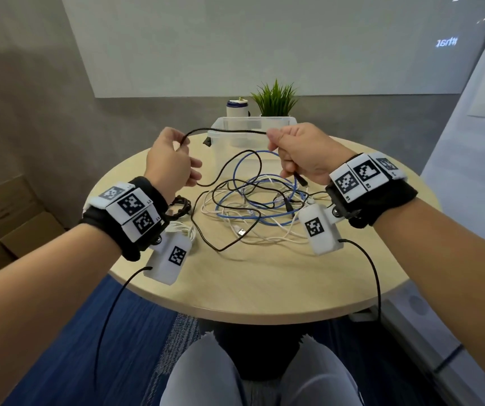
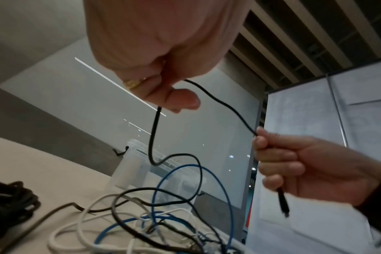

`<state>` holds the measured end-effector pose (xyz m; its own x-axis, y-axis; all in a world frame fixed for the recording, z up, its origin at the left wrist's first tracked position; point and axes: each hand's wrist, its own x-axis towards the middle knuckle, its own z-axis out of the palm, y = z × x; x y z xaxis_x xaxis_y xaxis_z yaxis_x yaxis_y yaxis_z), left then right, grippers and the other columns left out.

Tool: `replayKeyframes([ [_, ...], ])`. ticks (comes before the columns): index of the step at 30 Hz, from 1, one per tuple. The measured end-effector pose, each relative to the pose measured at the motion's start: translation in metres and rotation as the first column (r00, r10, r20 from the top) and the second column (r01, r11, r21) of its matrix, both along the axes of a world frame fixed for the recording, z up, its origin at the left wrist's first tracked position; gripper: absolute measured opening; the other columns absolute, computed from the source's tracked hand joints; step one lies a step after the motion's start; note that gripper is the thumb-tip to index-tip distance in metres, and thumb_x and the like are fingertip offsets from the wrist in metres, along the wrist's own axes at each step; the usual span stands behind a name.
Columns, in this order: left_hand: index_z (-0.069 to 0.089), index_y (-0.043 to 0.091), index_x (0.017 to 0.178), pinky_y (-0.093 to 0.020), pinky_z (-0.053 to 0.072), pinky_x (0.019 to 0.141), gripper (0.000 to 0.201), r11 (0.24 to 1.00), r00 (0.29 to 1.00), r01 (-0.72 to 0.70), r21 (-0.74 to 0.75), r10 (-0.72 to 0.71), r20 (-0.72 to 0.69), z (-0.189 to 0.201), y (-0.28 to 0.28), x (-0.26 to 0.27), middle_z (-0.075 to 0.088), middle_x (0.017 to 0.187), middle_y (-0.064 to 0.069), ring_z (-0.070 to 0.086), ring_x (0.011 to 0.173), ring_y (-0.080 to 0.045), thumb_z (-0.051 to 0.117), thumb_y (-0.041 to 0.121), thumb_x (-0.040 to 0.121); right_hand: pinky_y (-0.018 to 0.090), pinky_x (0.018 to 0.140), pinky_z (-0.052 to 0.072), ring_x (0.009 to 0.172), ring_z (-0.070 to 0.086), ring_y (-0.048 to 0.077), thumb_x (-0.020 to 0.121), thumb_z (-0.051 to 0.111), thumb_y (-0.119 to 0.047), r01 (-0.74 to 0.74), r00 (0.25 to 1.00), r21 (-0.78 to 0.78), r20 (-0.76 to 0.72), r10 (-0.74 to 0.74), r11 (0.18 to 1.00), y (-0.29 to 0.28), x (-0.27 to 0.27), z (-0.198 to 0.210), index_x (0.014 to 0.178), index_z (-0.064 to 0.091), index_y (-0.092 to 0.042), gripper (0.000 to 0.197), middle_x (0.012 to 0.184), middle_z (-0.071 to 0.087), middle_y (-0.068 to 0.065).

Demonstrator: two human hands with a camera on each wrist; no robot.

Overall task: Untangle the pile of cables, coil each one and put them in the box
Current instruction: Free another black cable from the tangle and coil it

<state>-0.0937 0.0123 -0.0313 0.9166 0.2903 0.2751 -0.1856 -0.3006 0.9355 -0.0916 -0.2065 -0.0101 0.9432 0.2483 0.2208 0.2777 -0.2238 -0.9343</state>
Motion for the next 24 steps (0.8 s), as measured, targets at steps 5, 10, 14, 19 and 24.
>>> replayKeyframes([
  [5, 0.063, 0.022, 0.097, -0.019, 0.046, 0.040, 0.024, 0.878, 0.968, 0.211, 0.429, -0.125, -0.218, -0.015, -0.006, -0.007, 0.062, 0.081, -0.007, 0.052, 0.045, -0.013, 0.041, 0.011, 0.099, 0.023, 0.047, 0.029, 0.042, 0.031, 0.009, 0.103, 0.036, -0.021, -0.101, 0.993, 0.400, -0.017, 0.118, 0.911, 0.002, -0.002, 0.014, 0.088, 0.055, -0.009, 0.027, 0.048, 0.038, -0.006],
  [10, 0.068, 0.023, 0.107, -0.017, 0.048, 0.044, 0.031, 0.645, 0.880, 0.474, 0.599, -0.324, -0.347, -0.027, -0.025, -0.020, 0.060, 0.082, -0.001, 0.056, 0.049, -0.014, 0.042, 0.008, 0.097, 0.018, 0.050, 0.041, 0.054, 0.051, 0.009, 0.099, 0.036, 0.003, -0.110, 0.992, 0.503, 0.007, 0.123, 0.858, 0.011, -0.004, 0.018, 0.106, 0.055, -0.004, 0.022, 0.082, 0.062, 0.008],
  [14, 0.072, 0.023, 0.102, -0.013, 0.047, 0.063, 0.020, 0.514, 0.806, 0.584, 0.629, -0.457, -0.375, -0.022, -0.030, -0.031, 0.063, 0.073, 0.008, 0.057, 0.061, -0.011, 0.056, 0.016, 0.093, 0.019, 0.059, 0.053, 0.067, 0.065, 0.014, 0.096, 0.035, 0.011, 0.021, 0.999, 0.422, 0.027, -0.036, 0.906, 0.013, 0.001, 0.007, 0.118, 0.051, 0.005, 0.028, 0.089, 0.062, 0.012],
  [19, 0.072, 0.015, 0.091, -0.024, 0.044, 0.067, 0.012, 0.574, 0.791, 0.575, 0.584, -0.573, -0.215, -0.004, -0.028, -0.035, 0.065, 0.073, -0.006, 0.050, 0.066, -0.008, 0.064, 0.024, 0.089, 0.026, 0.088, 0.051, 0.092, 0.064, 0.016, 0.095, 0.036, 0.010, 0.080, 0.996, 0.079, 0.043, -0.083, 0.994, 0.010, 0.001, -0.009, 0.121, 0.052, 0.000, 0.032, 0.086, 0.064, 0.004],
  [24, 0.061, 0.019, 0.080, -0.024, 0.049, 0.057, 0.013, 0.837, 0.921, 0.279, 0.470, -0.373, 0.116, 0.005, -0.028, -0.020, 0.056, 0.067, 0.003, 0.054, 0.050, -0.001, 0.058, 0.019, 0.093, 0.028, 0.068, 0.051, 0.055, 0.055, 0.015, 0.094, 0.032, 0.009, -0.060, 0.998, -0.126, -0.008, 0.059, 0.990, 0.014, -0.009, -0.013, 0.113, 0.056, 0.000, 0.032, 0.073, 0.059, 0.007],
])
